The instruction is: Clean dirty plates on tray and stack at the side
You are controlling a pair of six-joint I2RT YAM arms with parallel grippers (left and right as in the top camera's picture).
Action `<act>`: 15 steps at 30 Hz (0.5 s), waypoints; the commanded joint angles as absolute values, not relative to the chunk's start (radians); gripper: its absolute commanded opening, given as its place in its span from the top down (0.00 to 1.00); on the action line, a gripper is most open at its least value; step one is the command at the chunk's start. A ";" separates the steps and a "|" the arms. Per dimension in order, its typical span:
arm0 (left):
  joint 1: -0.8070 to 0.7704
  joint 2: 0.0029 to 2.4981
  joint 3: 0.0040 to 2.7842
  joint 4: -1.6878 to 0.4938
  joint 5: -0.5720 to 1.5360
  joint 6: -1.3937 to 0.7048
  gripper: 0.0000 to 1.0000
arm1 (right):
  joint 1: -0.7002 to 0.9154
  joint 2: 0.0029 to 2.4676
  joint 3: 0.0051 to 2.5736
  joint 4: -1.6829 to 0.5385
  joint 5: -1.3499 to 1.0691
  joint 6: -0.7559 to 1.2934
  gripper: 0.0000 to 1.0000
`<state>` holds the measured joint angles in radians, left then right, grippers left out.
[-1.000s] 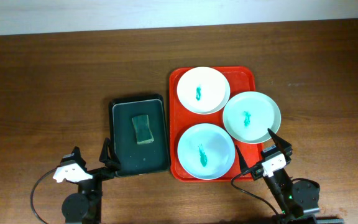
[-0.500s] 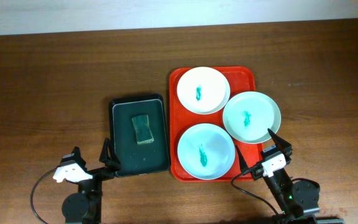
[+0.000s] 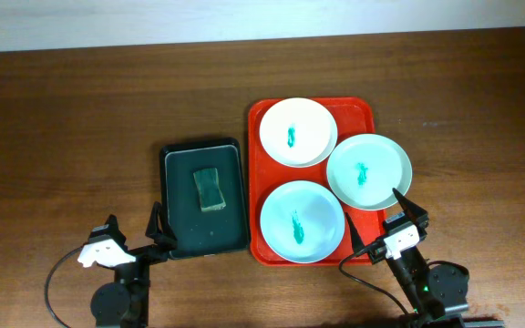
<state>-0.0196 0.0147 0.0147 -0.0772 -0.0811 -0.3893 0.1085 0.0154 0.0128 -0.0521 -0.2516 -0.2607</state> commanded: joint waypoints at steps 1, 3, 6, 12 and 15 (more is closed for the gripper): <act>-0.014 0.007 0.009 -0.076 -0.071 -0.392 0.01 | 0.111 0.007 0.006 -0.056 -0.257 -0.246 0.02; -0.014 0.007 0.009 -0.076 -0.071 -0.392 0.00 | 0.111 0.007 0.006 -0.056 -0.257 -0.246 0.02; -0.014 0.007 0.009 -0.076 -0.071 -0.392 0.01 | 0.111 0.007 0.006 -0.056 -0.257 -0.246 0.02; -0.014 0.007 0.009 -0.065 -0.065 -0.404 0.00 | 0.111 0.007 0.006 -0.055 -0.257 -0.247 0.02; -0.014 0.007 0.009 -0.066 -0.008 -0.411 0.01 | 0.111 0.007 0.006 -0.052 -0.255 -0.248 0.02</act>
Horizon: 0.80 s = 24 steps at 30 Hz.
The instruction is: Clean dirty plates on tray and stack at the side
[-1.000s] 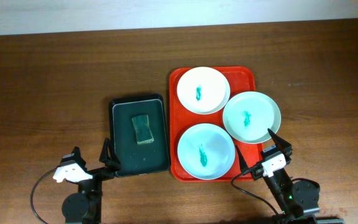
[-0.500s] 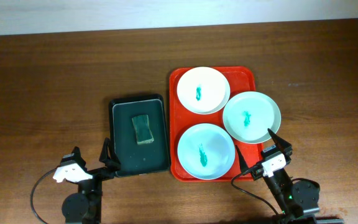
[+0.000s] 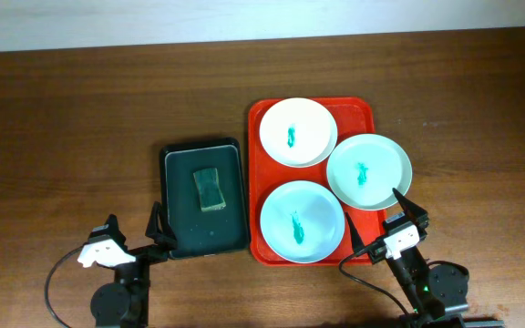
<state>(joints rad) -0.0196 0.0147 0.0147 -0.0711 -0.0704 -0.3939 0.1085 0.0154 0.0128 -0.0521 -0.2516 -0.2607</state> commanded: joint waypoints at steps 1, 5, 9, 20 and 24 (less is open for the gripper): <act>-0.014 0.007 0.009 -0.064 0.025 -0.412 0.01 | 0.111 0.007 0.006 -0.043 -0.256 -0.253 0.02; -0.014 0.007 0.009 -0.059 0.121 -0.448 0.01 | 0.111 0.007 0.006 -0.051 -0.319 -0.253 0.02; -0.015 0.007 0.017 -0.006 0.208 -0.448 0.01 | 0.111 0.007 0.014 0.035 -0.534 -0.248 0.02; -0.015 0.359 0.495 -0.307 0.225 -0.419 0.01 | 0.111 0.217 0.486 -0.316 -0.464 -0.140 0.02; -0.015 0.649 0.789 -0.557 0.269 -0.339 0.01 | 0.111 0.442 0.780 -0.561 -0.459 -0.140 0.02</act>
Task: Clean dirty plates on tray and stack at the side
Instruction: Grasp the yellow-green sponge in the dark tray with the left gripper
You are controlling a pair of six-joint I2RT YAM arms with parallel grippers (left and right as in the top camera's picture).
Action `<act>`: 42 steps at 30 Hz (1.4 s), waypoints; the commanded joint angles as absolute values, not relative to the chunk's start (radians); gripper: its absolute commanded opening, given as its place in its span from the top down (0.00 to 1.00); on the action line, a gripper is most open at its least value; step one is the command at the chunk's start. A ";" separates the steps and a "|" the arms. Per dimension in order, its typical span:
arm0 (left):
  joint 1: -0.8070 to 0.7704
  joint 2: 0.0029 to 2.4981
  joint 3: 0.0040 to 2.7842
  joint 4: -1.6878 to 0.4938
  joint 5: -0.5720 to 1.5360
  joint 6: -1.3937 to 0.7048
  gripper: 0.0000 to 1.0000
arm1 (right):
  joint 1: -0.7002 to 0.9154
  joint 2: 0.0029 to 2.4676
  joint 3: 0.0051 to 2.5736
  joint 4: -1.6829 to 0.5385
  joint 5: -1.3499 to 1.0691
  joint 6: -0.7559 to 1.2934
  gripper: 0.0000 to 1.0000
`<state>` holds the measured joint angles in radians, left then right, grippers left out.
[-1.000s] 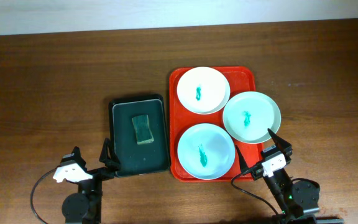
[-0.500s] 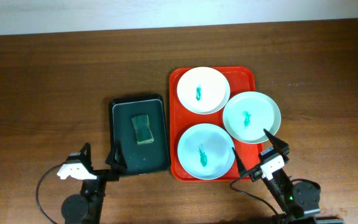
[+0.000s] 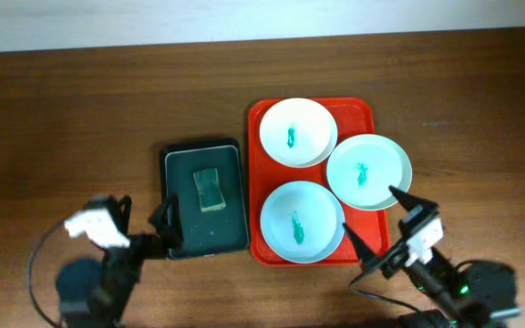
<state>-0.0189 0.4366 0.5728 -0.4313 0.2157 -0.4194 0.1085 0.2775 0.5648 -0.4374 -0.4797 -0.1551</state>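
Three dirty plates lie on the red tray (image 3: 373, 113), each with a teal smear: a white plate (image 3: 298, 132) at the back, a pale green plate (image 3: 369, 171) over the tray's right edge, and a light blue plate (image 3: 302, 221) at the front. A green sponge (image 3: 209, 189) rests in the black tray (image 3: 179, 239). My left gripper (image 3: 144, 216) stands open at that tray's front left corner. Just in front of the green plate, at the red tray's front right corner, my right gripper (image 3: 378, 220) is open and holds nothing.
The black tray sits directly left of the red tray, the two nearly touching. Brown wooden table (image 3: 80, 109) stretches to the left and behind. A pale wall strip (image 3: 244, 14) runs along the far edge.
Both arms have started to move and look blurred. The left wrist has shifted up and to the left, the right wrist slightly right and toward the front. Plates and sponge are unmoved.
At both earlier moments the two arms sat still at the table's front edge with their grippers open, and the three smeared plates and the sponge lay as they do now. Now both arms have shifted from that rest pose, still open.
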 commanded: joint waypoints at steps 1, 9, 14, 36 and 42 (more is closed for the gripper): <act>-0.015 0.698 0.839 -0.601 0.270 -0.331 0.01 | 0.111 0.500 0.852 -0.632 -0.459 -0.140 0.02; -0.015 1.139 1.230 -0.974 0.267 -0.320 0.01 | 0.111 0.898 1.238 -1.029 -0.528 -0.102 0.02; -0.031 1.296 1.231 -1.024 0.413 -0.236 0.00 | 0.111 1.032 1.249 -1.102 -0.615 -0.061 0.02; -0.310 1.947 1.232 -0.817 0.075 -0.390 1.00 | 0.111 1.173 0.899 -1.140 -0.392 0.306 0.35; -0.309 1.928 1.344 -0.976 0.067 -0.379 0.70 | 0.111 1.173 0.899 -1.107 -0.392 0.305 0.35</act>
